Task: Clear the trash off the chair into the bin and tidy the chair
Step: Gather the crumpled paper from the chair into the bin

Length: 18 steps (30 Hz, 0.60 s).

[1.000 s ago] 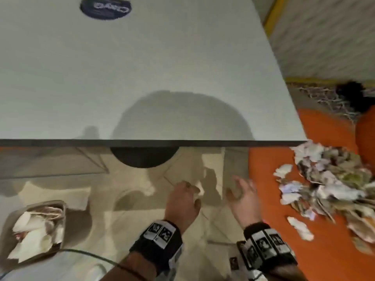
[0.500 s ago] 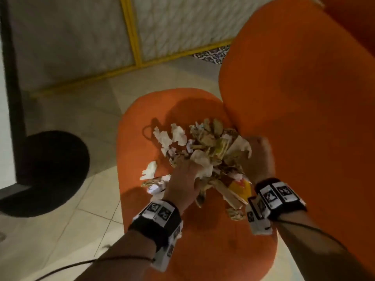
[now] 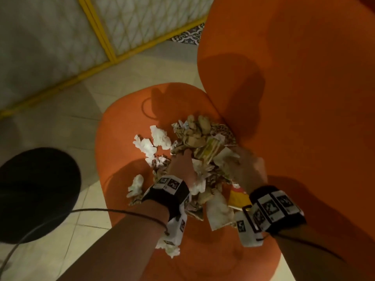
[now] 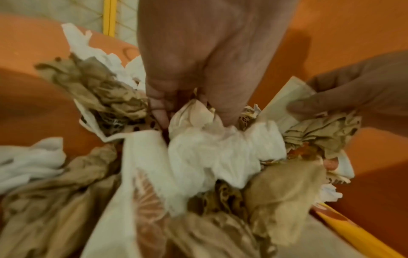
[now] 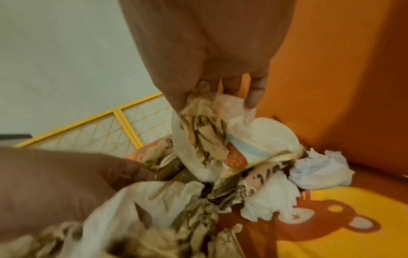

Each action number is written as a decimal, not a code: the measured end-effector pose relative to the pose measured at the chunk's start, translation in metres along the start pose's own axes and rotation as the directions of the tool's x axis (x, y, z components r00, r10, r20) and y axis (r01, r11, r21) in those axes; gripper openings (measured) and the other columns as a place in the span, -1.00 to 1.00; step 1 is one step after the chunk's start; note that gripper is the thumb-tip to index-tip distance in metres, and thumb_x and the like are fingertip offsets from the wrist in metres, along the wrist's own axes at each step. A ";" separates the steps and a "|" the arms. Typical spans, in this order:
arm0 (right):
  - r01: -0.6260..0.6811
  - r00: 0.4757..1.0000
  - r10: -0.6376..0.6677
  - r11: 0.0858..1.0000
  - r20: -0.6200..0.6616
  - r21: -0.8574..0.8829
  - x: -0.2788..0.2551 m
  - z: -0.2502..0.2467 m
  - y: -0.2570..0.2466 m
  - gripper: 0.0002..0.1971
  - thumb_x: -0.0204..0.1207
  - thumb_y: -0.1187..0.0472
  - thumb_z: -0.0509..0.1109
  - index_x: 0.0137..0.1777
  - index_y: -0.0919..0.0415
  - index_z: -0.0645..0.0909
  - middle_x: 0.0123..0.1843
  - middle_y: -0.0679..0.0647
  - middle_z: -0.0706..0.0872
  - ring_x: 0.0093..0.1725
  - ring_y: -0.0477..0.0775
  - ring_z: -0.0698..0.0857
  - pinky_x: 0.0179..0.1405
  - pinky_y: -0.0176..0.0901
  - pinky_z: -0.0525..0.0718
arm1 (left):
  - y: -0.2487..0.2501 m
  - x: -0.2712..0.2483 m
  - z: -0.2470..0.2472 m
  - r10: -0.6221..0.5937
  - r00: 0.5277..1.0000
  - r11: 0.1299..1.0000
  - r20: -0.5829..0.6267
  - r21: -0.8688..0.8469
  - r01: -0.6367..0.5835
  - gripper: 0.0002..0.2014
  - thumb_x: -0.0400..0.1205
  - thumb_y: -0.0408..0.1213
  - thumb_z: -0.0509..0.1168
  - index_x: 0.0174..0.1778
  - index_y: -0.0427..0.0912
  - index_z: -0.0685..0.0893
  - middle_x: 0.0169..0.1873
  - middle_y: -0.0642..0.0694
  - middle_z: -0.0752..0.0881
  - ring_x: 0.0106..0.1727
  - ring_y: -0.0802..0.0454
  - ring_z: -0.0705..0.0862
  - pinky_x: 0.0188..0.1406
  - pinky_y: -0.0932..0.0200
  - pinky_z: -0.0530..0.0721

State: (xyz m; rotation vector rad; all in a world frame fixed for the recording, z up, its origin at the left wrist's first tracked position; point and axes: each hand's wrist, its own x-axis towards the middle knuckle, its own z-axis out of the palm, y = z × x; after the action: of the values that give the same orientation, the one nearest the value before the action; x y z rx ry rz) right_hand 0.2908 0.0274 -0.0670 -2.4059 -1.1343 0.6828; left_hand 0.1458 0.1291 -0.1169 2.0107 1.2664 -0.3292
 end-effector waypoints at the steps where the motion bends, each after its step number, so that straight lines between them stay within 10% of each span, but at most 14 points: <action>1: -0.017 0.999 0.019 0.997 -0.037 0.069 -0.004 -0.006 -0.004 -0.71 0.44 -0.07 0.37 0.15 -0.09 0.64 0.09 0.07 0.76 0.09 0.20 0.70 0.09 0.26 0.64 | -0.001 0.001 0.000 -0.007 1.000 1.000 0.009 -0.028 0.007 -0.36 0.42 -0.31 0.42 0.42 -0.14 0.35 0.24 -0.27 0.57 0.27 -0.29 0.54 0.13 -0.18 0.64; 6: 0.035 0.973 0.029 0.963 -0.231 0.267 -0.018 -0.037 -0.020 -0.78 0.51 -0.11 0.30 0.06 -0.08 0.64 0.00 -0.09 0.72 0.01 0.09 0.67 0.01 0.28 0.65 | -0.004 -0.002 -0.005 0.077 0.996 0.983 -0.036 -0.166 -0.082 -0.58 0.50 -0.23 0.43 0.27 -0.21 0.59 0.18 -0.19 0.68 0.22 -0.17 0.62 0.12 0.10 0.54; 9: 0.021 0.948 0.105 0.920 -0.299 0.392 -0.031 -0.052 -0.020 -0.71 0.62 0.16 0.29 0.31 0.15 0.56 0.12 -0.07 0.65 0.09 -0.05 0.62 0.09 -0.23 0.66 | -0.005 -0.012 -0.016 0.099 0.985 0.963 -0.141 -0.234 -0.130 -0.72 0.58 -0.21 0.35 0.17 -0.24 0.65 0.06 -0.19 0.69 0.10 -0.14 0.65 0.01 0.12 0.54; 14: -0.211 0.924 0.347 0.813 -0.161 0.542 -0.068 -0.035 0.016 -0.79 0.61 0.16 0.27 0.23 0.07 0.55 -0.04 -0.13 0.66 0.01 0.10 0.69 -0.04 0.09 0.70 | 0.002 -0.029 -0.039 0.129 0.921 0.962 -0.367 -0.179 -0.206 -0.79 0.69 -0.28 0.16 0.14 -0.19 0.66 0.03 -0.16 0.64 -0.05 -0.11 0.62 -0.16 0.12 0.56; 18: -0.394 0.918 0.394 0.919 0.051 -0.009 -0.075 -0.003 0.052 -0.78 0.61 0.11 0.26 0.23 0.07 0.48 0.13 0.11 0.68 0.06 0.18 0.69 -0.10 0.00 0.60 | 0.036 -0.028 -0.049 0.136 0.883 0.927 -0.450 -0.257 -0.274 -0.79 0.65 -0.37 0.09 -0.07 -0.23 0.66 -0.12 -0.04 0.55 -0.22 0.04 0.49 -0.34 0.25 0.26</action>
State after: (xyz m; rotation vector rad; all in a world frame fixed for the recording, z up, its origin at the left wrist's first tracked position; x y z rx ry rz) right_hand 0.2819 -0.0635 -0.0733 -2.6568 -0.6627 0.8725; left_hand 0.1553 0.1351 -0.0509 1.9693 1.2435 0.4198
